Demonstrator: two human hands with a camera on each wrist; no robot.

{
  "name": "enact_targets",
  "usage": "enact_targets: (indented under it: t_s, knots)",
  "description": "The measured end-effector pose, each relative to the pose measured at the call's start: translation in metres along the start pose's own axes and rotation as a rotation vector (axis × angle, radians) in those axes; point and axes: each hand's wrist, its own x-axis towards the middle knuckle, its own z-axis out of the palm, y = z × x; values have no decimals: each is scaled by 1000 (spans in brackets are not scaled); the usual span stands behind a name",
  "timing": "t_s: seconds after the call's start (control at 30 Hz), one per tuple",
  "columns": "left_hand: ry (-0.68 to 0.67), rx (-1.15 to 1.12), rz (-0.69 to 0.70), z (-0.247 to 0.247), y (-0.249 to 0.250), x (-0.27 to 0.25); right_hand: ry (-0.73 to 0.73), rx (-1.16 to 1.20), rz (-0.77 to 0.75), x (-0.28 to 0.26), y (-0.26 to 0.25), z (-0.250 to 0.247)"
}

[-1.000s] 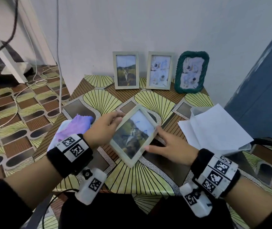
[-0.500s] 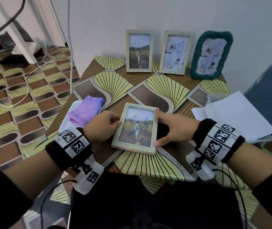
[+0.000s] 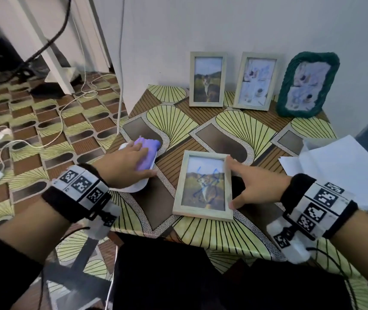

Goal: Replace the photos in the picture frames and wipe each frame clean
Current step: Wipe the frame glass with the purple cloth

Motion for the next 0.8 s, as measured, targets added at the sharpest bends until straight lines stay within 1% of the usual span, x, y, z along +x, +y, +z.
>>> enact_targets:
  t_s: [0.07, 0.17, 0.4, 0.6, 0.7, 0.8]
  knots:
    - [-53, -22, 6, 4, -8, -3, 10, 12, -6, 0, 0, 2]
    - [-77, -79, 16, 7, -17, -6, 16, 5, -20, 0, 1, 5]
    - [163, -199, 35, 8, -15, -9, 40, 52, -11, -2, 4, 8]
    - [456, -302, 168, -22, 21, -17, 106, 90, -75, -9, 8, 12]
    - [493, -356, 254, -35, 49, -15, 137, 116, -96, -15, 13, 12]
    - [475, -344, 325, -39, 76, -8, 212, 73, -15, -17, 22, 12]
